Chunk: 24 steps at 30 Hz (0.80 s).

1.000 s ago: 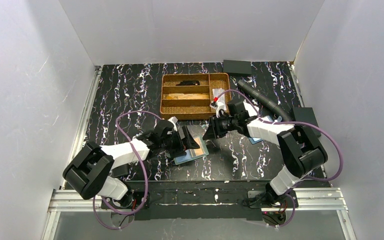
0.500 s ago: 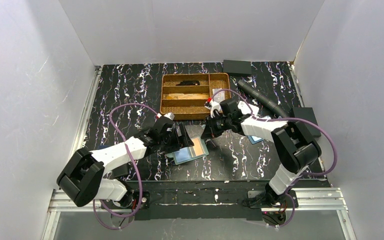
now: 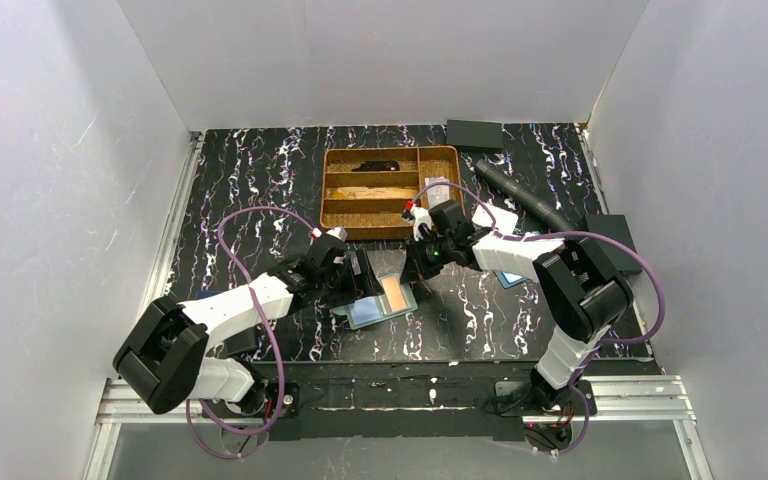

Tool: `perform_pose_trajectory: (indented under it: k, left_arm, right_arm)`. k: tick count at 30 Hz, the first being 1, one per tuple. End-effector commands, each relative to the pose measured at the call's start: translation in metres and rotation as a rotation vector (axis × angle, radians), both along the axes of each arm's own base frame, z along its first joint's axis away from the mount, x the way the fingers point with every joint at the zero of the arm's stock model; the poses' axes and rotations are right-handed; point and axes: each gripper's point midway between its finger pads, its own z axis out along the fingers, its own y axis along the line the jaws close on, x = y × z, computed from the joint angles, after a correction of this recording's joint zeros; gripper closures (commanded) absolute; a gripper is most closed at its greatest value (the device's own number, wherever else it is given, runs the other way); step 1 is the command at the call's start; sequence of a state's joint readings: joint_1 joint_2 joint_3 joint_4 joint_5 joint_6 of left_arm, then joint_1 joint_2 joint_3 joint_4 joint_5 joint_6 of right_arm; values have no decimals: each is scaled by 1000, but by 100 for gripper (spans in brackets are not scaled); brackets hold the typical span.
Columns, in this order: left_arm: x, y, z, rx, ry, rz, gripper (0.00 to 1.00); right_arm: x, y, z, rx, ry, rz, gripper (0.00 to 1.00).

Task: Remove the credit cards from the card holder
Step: Remove the credit card from the card holder.

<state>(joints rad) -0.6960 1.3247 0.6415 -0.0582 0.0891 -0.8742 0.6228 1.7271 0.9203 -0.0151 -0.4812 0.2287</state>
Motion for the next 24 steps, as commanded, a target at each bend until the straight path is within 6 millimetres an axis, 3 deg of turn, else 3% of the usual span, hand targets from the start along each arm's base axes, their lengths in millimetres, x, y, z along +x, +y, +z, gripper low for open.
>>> perform_pose_trajectory:
  k: [1,13,24]
  left_arm:
    - [7,-4,11,-6,-40,2,23]
    - [13,-13,8,-39,-58,7,23]
    - [11,-14,-10,-8,-20,10,24]
  right_arm:
    - [8,3,4,-16,-36,0,98]
    - [6,4,0,-39,-36,7,98]
    - [7,4,2,-44,-58,13,98]
